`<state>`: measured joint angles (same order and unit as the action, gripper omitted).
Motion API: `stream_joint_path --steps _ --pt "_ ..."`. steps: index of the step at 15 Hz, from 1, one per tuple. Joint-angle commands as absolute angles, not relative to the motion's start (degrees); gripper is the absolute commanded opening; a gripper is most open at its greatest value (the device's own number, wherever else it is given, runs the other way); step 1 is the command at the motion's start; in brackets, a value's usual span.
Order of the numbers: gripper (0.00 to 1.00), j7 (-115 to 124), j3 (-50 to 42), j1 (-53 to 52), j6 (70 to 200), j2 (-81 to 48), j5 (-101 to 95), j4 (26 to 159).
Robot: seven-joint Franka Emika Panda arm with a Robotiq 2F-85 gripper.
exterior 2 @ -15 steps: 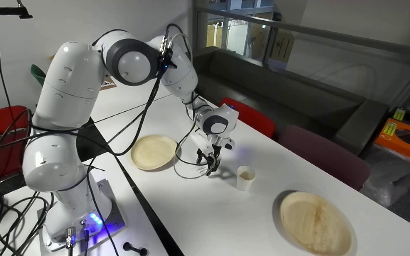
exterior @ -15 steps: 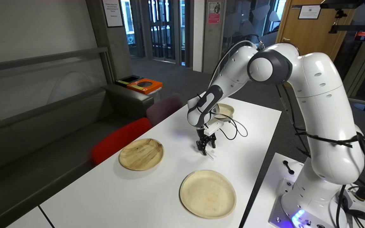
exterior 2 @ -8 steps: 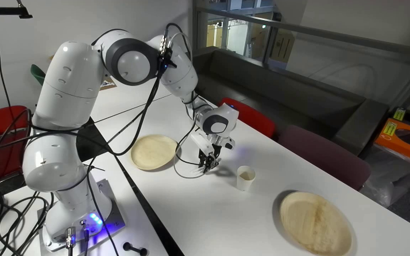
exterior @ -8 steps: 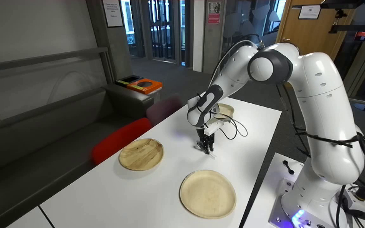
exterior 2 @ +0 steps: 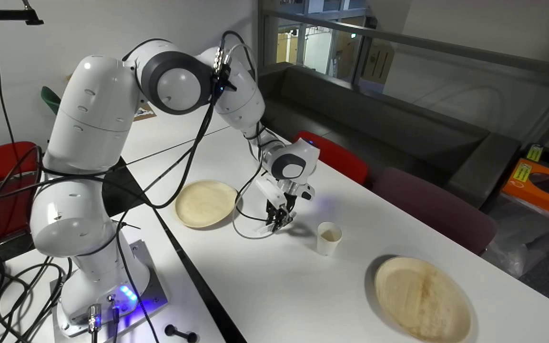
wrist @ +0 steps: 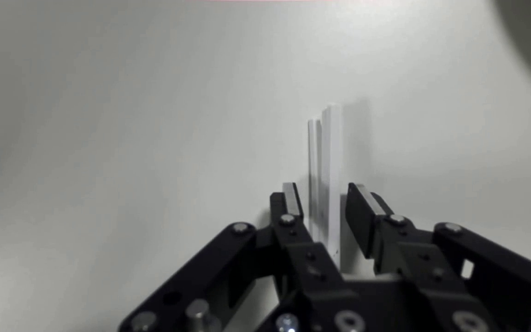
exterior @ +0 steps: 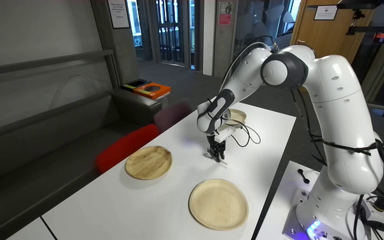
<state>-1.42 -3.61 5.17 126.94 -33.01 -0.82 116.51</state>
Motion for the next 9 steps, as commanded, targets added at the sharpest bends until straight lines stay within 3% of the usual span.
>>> stream_joint_path --steps 1,2,3,4,6,9 --pt "0.69 -2.4 -3.6 5.5 128.4 -30.8 -0.9 119.0" --pt "0.75 -2.4 -3.6 5.5 128.5 -30.8 -0.9 119.1" --pt "0.73 -2.4 -3.6 5.5 128.5 -30.8 -0.9 119.1" --pt "0.41 -2.4 -3.6 5.5 128.5 -30.8 -0.9 119.0" --pt "0.45 -2.4 -3.6 5.5 128.5 -30.8 -0.9 119.1" --pt "0.25 -2.4 -3.6 5.6 128.6 -30.8 -0.9 119.2"
